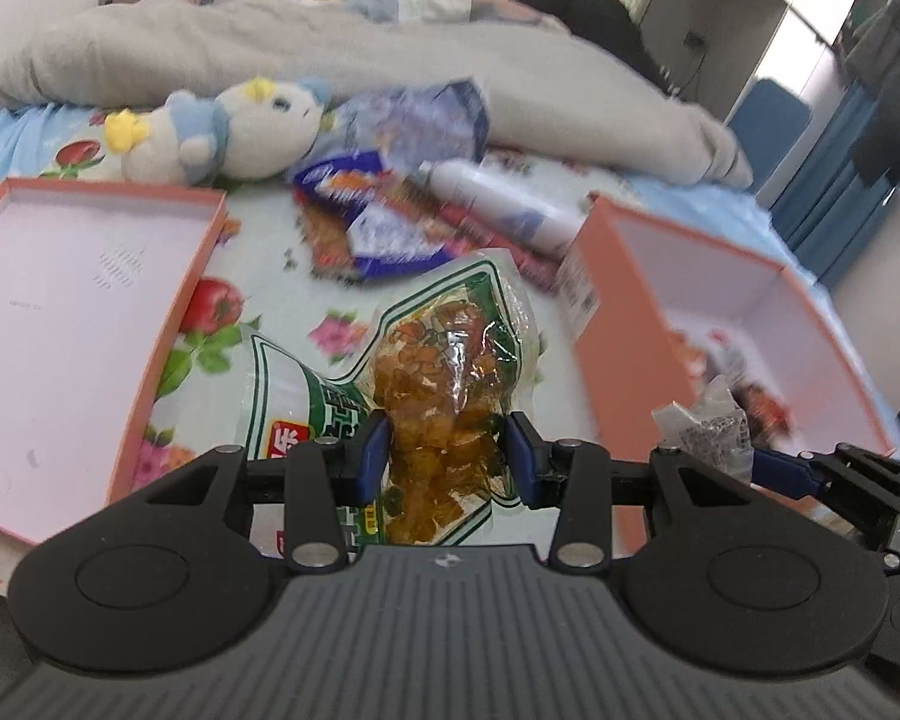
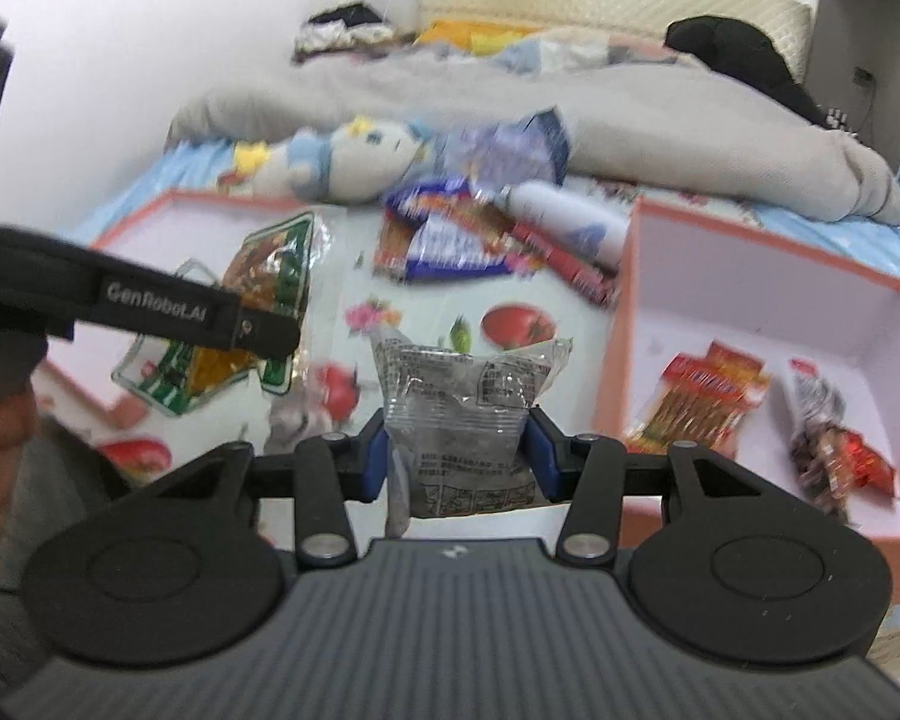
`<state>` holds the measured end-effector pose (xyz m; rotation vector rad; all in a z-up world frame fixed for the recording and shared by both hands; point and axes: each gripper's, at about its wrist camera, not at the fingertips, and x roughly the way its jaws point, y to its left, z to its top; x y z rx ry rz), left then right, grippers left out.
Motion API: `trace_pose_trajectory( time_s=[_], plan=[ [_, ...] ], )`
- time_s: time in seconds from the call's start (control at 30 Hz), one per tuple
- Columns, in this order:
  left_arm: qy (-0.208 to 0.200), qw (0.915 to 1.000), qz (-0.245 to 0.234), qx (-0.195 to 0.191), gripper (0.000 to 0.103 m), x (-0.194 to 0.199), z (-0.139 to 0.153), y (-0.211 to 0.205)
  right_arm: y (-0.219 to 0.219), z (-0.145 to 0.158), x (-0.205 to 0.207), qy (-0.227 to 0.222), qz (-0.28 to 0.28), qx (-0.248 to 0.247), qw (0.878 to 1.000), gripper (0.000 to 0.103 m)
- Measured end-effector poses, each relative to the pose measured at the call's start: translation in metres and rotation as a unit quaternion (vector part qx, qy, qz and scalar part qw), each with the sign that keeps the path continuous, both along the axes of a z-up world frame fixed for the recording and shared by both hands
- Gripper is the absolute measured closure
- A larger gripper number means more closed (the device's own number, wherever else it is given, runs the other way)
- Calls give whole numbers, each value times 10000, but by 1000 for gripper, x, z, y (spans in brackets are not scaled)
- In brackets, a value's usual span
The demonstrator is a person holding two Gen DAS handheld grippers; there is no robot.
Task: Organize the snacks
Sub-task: 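Carry both held packets up and over the pink box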
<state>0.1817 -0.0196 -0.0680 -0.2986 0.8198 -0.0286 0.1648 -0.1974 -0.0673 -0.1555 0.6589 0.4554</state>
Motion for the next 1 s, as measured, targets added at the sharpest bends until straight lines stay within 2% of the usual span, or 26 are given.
trace_pose_trajectory(
  time_s=[0.27, 0.57, 0.8, 1.0],
  plan=[
    [-468, 9988, -19, -138, 56, 16, 53, -40, -43, 44, 16, -258, -422, 421, 9979, 54],
    [-835, 9950, -330, -442, 55, 48, 86, -98, -89, 73, 39, -737, -754, 301, 9940, 54],
    [-696, 9941, -647, -517, 55, 93, 75, -140, -122, 65, 66, -703, -983, 194, 9925, 54],
    [-205, 9945, -912, -477, 55, 138, 34, -172, -156, 30, 97, -173, -1321, 255, 9908, 53]
  ],
)
